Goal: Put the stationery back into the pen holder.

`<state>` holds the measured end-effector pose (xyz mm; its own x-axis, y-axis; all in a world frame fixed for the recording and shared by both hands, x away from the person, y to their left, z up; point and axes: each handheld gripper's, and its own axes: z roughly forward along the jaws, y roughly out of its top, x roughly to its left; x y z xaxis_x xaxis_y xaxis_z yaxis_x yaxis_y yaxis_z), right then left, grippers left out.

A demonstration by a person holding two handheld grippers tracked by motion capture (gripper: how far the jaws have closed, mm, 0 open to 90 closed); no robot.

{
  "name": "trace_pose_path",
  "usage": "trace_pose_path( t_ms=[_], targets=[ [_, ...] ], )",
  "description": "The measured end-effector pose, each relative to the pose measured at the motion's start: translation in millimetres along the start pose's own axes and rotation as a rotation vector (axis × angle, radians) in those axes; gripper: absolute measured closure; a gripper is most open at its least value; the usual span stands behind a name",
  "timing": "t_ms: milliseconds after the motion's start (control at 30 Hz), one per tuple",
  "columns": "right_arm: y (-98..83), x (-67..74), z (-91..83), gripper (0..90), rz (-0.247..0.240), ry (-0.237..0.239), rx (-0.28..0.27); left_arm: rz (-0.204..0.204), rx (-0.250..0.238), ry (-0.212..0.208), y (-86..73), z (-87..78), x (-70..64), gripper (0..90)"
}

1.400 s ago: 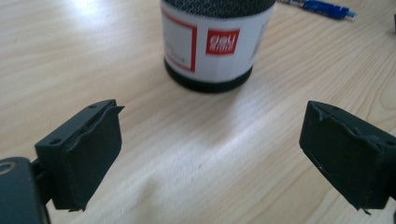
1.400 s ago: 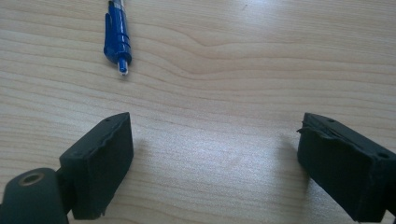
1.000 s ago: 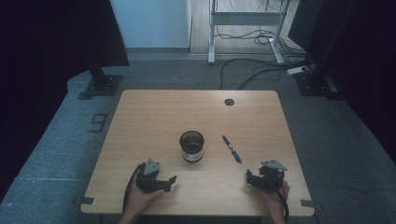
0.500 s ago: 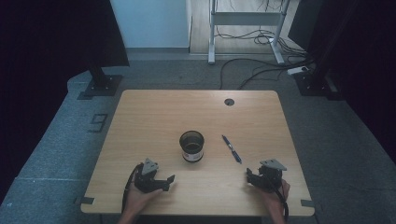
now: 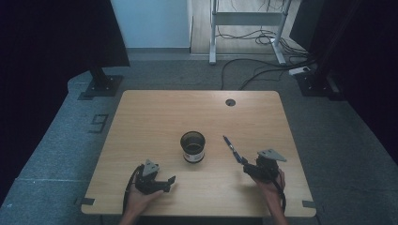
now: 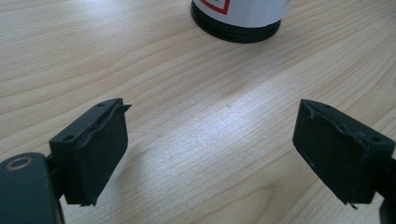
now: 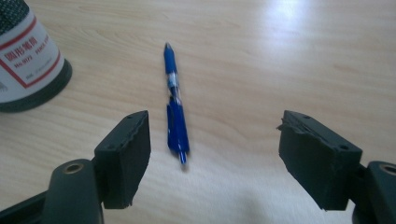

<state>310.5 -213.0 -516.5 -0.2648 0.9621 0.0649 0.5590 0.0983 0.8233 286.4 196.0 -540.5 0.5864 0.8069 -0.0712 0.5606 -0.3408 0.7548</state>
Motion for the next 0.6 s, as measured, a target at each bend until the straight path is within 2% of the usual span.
trace_pose_path(
  t_ms=[233, 600],
  targets=[
    [18.5, 8.2, 11.9, 25.0, -0.040, 0.006, -0.004, -0.009, -0.007, -0.016, 0.4, -2.2, -0.8, 10.5],
    [43.2, 14.4, 38.2, 29.8, -0.023, 0.057, 0.004, -0.011, 0.001, -0.009, -0.7, -1.7, 1.1, 10.5]
  ],
)
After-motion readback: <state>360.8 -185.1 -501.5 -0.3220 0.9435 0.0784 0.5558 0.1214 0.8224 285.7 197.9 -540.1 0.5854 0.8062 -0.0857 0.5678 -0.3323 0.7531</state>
